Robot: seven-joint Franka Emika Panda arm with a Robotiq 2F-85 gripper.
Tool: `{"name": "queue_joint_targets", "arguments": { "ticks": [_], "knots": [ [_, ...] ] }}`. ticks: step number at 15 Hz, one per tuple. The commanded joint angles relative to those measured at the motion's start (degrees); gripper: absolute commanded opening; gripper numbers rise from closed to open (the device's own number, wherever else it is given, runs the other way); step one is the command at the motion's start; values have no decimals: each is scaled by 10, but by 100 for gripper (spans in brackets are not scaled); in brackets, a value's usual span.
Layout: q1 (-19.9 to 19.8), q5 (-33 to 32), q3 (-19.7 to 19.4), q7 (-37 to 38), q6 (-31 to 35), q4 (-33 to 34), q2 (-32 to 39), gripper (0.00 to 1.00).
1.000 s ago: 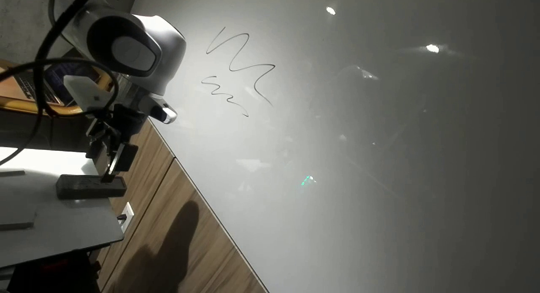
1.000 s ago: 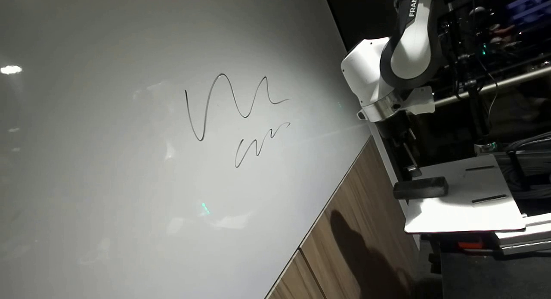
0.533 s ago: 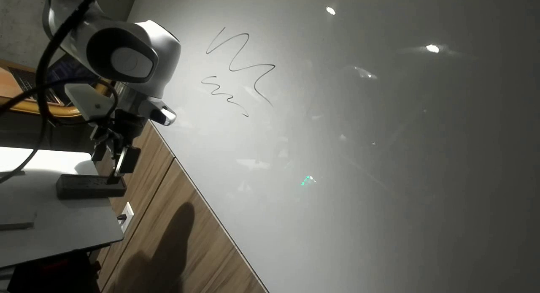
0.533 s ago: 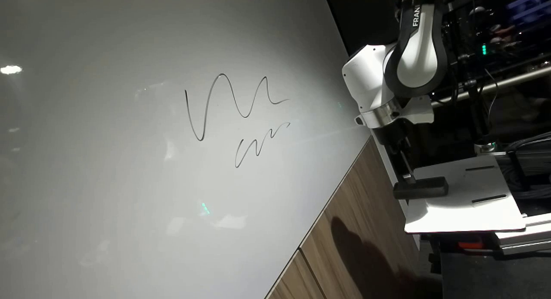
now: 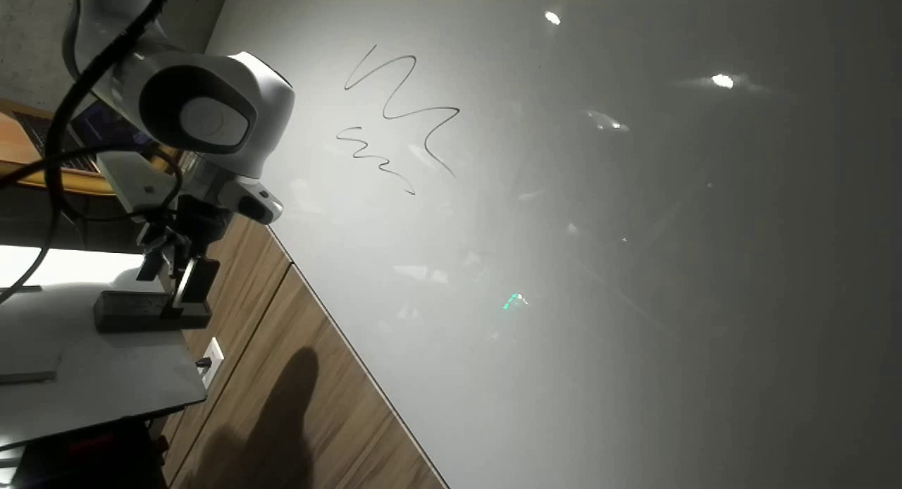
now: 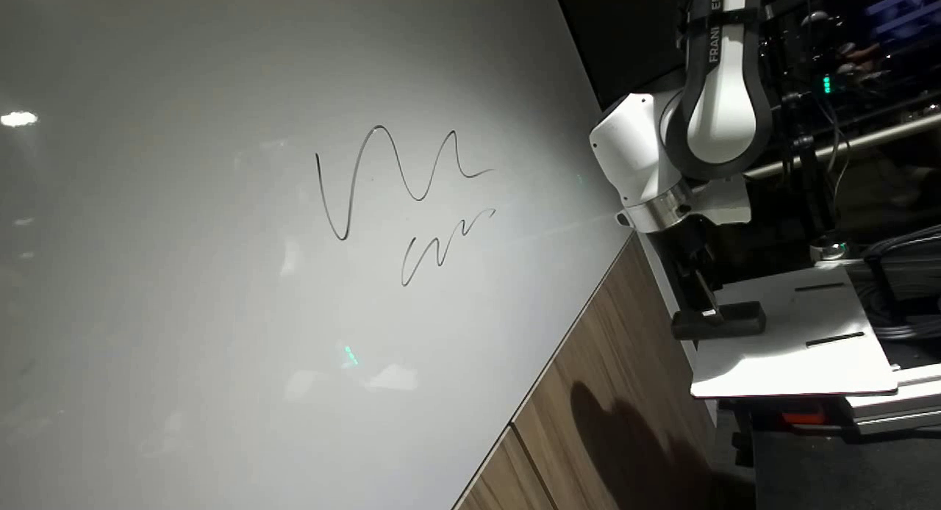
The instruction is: Use the duster to erase the writings on the board
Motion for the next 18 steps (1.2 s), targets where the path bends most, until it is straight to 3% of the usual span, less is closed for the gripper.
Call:
{"name": "queue_joint_targets", "arguments": {
  "ticks": [1, 3, 4, 6, 11, 15, 18],
  "knots": [
    [7, -22, -11, 23, 20, 0, 19, 100],
    [9, -24, -13, 26, 22, 0, 27, 98],
    [10, -22, -14, 24, 22, 1, 29, 77],
    [12, -18, -15, 22, 22, 1, 30, 69],
    [25, -15, -7, 22, 20, 2, 18, 31],
    [45, -2, 5, 16, 9, 9, -12, 30],
    [64, 27, 22, 11, -4, 19, -76, 30]
  ]
}}
